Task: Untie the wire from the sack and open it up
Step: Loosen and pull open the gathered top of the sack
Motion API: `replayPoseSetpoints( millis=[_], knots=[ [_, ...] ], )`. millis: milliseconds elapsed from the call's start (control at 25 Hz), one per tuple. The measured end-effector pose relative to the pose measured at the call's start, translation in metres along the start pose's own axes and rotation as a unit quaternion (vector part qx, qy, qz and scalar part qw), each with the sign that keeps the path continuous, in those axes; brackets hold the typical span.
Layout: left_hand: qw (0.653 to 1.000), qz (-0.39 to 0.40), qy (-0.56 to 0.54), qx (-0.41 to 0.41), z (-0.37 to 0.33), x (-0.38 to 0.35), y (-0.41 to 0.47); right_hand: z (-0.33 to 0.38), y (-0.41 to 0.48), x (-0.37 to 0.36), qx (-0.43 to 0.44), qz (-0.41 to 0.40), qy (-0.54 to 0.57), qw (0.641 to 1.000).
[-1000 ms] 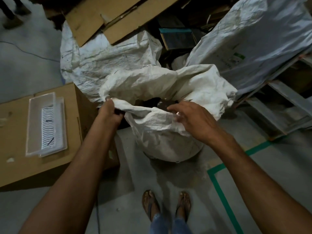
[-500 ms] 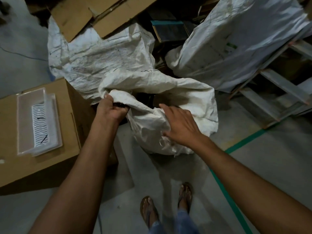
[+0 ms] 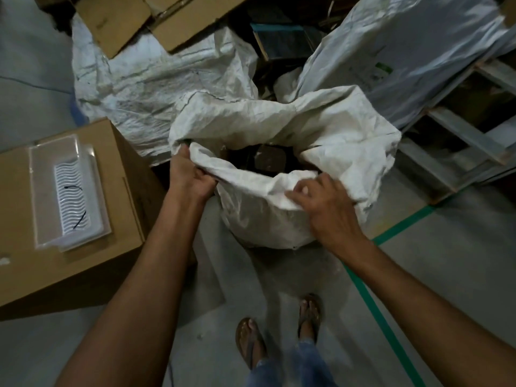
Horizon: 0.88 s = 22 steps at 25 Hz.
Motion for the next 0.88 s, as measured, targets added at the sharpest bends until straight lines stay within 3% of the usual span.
replayPoseSetpoints(
  millis=[80,120,240,320,480,560,640,680,880],
  knots=[
    [0.997,-0.016,0.059,-0.05,-0.005,0.013,0.005,0.018,-0.016,-0.028,0.014,0.213,0.118,0.97],
    [0.992,-0.026,0.104,-0.072,-0.007,0.018,0.0,0.023,-0.014,-0.029,-0.005,0.238,0.171,0.956],
    [0.965,-0.024,0.223,-0.139,-0.014,0.022,-0.017,0.025,0.047,-0.009,-0.037,0.086,0.198,0.976],
    [0.941,-0.023,0.28,-0.188,-0.022,0.025,-0.02,0.032,0.106,-0.007,-0.025,0.033,0.181,0.983],
    [0.889,-0.013,0.382,-0.254,-0.032,0.027,-0.023,0.053,0.188,-0.064,0.009,0.131,0.082,0.988],
    [0.851,-0.019,0.435,-0.293,-0.041,0.032,-0.02,0.042,0.208,-0.088,0.011,0.097,0.072,0.993],
    [0.809,-0.031,0.486,-0.33,-0.052,0.037,-0.018,0.022,0.225,-0.085,0.013,0.016,0.142,0.99],
    [0.782,-0.044,0.513,-0.35,-0.058,0.039,-0.016,0.013,0.238,-0.08,0.039,0.02,0.174,0.984],
    [0.609,-0.13,0.673,-0.4,-0.07,0.022,0.0,-0.007,0.316,-0.052,0.218,0.235,0.135,0.938]
  ],
)
Point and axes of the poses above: each hand's wrist, its own y-axis towards the middle knuckle, its own x-axis out of the back of the hand, z = x × y, the point moved 7 cm from there along y, towards the middle knuckle, and after that the axes turned 1 degree about x, right-handed, at the moved point
